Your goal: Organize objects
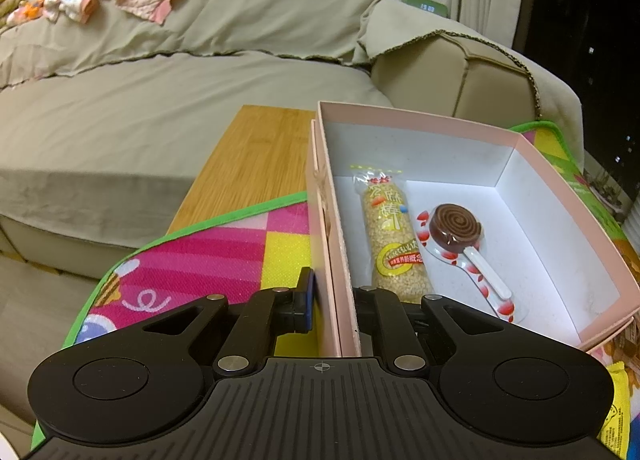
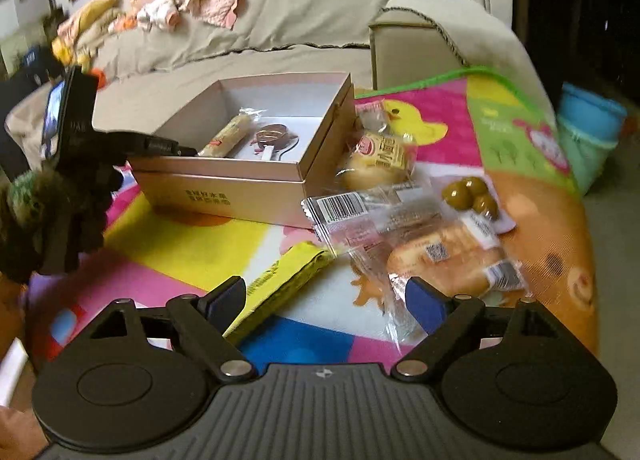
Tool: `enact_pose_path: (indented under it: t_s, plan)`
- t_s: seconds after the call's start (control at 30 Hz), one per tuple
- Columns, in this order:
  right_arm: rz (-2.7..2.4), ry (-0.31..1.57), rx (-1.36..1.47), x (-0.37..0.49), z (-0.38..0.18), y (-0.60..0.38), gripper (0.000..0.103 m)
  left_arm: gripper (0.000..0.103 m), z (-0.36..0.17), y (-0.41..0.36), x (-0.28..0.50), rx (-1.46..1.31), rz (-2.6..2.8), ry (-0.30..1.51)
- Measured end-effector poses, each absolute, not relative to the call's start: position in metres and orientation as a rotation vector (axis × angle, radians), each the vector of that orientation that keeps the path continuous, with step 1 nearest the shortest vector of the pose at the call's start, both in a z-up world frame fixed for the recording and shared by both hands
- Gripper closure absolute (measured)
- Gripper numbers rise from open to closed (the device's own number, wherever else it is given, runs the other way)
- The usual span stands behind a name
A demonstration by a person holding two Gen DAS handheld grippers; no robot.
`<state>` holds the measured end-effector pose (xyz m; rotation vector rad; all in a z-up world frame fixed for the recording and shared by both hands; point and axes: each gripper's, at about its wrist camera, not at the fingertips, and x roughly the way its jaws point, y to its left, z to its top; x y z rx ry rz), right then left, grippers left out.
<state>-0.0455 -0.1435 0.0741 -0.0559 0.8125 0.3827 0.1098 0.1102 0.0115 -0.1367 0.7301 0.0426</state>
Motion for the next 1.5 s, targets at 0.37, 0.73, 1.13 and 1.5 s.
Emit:
enact_pose_path:
  t_s: [0.37,0.73,1.13,1.5]
  plan:
    - [0.421,0.915,0.038,-0.032,0.056,-0.112,0.019,0.090,0.012,0.111,0.109,-0.129,0.037,0.732]
    - [0.033,0.781,-0.016,-0.026,0.080,-0.156,0.001,0.090,0.013,0.110,0.109,-0.134,0.042,0.733]
    - [-0.003,0.835,0.167,0.016,0.040,-0.184,0.026,0.090,0.014,0.108,0.107,-0.118,0.041,0.737]
    - [0.114,0.749,0.113,-0.013,0.101,-0.189,0.044,0.090,0.014,0.108,0.105,-0.125,0.046,0.735]
